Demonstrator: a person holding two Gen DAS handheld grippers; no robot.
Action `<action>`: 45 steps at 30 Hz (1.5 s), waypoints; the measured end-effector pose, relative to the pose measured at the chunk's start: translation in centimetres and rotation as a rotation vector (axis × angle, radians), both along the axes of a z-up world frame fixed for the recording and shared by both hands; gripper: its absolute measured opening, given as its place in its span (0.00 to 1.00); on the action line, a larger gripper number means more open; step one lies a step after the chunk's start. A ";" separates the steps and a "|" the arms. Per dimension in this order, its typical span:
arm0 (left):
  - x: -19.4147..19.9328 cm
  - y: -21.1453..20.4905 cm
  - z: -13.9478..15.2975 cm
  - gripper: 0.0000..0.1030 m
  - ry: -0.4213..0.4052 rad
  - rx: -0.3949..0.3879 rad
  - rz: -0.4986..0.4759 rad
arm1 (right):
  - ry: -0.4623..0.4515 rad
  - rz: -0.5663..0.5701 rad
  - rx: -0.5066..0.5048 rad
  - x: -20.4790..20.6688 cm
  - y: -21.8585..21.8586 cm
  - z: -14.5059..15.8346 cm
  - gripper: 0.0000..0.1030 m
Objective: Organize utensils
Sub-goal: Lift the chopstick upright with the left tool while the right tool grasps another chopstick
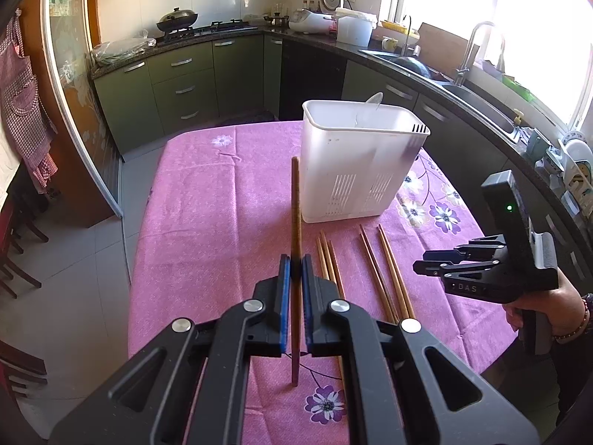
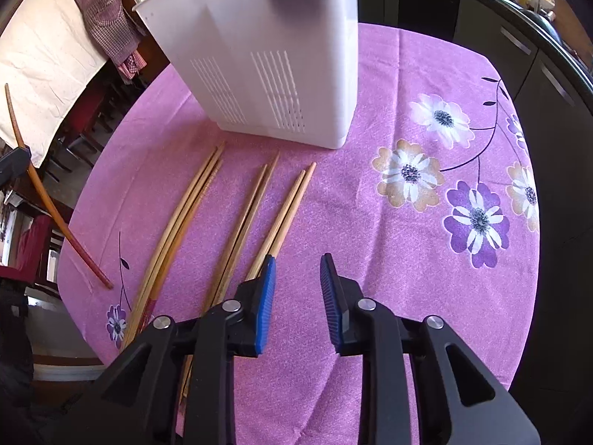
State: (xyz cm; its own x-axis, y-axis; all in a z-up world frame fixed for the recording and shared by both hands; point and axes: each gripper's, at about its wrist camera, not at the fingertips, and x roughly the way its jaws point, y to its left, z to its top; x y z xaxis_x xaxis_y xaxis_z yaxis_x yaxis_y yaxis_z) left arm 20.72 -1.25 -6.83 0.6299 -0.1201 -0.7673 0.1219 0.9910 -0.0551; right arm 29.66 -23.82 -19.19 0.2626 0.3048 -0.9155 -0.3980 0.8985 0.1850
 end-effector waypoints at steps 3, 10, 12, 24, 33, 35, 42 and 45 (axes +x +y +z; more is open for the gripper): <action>-0.3 0.4 0.1 0.06 -0.013 -0.001 -0.001 | 0.019 0.011 -0.029 0.1 1.1 -0.4 0.18; -0.9 1.0 0.3 0.06 -0.026 -0.013 -0.009 | 0.083 0.009 -0.066 0.7 2.5 -1.9 0.17; -1.0 1.2 0.2 0.06 -0.027 -0.016 -0.008 | 0.084 0.004 -0.074 0.5 2.8 -1.9 0.17; -1.0 1.9 -0.3 0.06 -0.019 -0.020 -0.011 | 0.123 0.009 -0.140 0.6 4.5 -2.6 0.17; -1.0 2.0 -0.4 0.06 -0.020 -0.019 -0.009 | 0.074 0.024 -0.127 0.6 5.4 -2.1 0.07; -1.0 1.9 -0.4 0.06 -0.019 -0.018 -0.010 | 0.042 0.022 -0.090 0.2 4.7 -0.9 0.07; -1.2 1.9 -0.2 0.06 -0.026 -0.017 -0.010 | -0.223 -0.003 0.041 -3.2 1.6 7.0 0.07; -1.2 1.8 -0.2 0.06 -0.027 -0.016 -0.009 | -0.360 -0.023 0.063 -5.8 0.2 9.8 0.07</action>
State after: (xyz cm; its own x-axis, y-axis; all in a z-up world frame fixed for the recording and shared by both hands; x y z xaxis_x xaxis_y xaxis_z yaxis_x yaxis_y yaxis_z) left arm 19.49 0.57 -7.06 0.6496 -0.1375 -0.7477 0.1323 0.9889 -0.0670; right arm 23.87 -23.61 -9.38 0.5722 0.3477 -0.7428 -0.4279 0.8992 0.0914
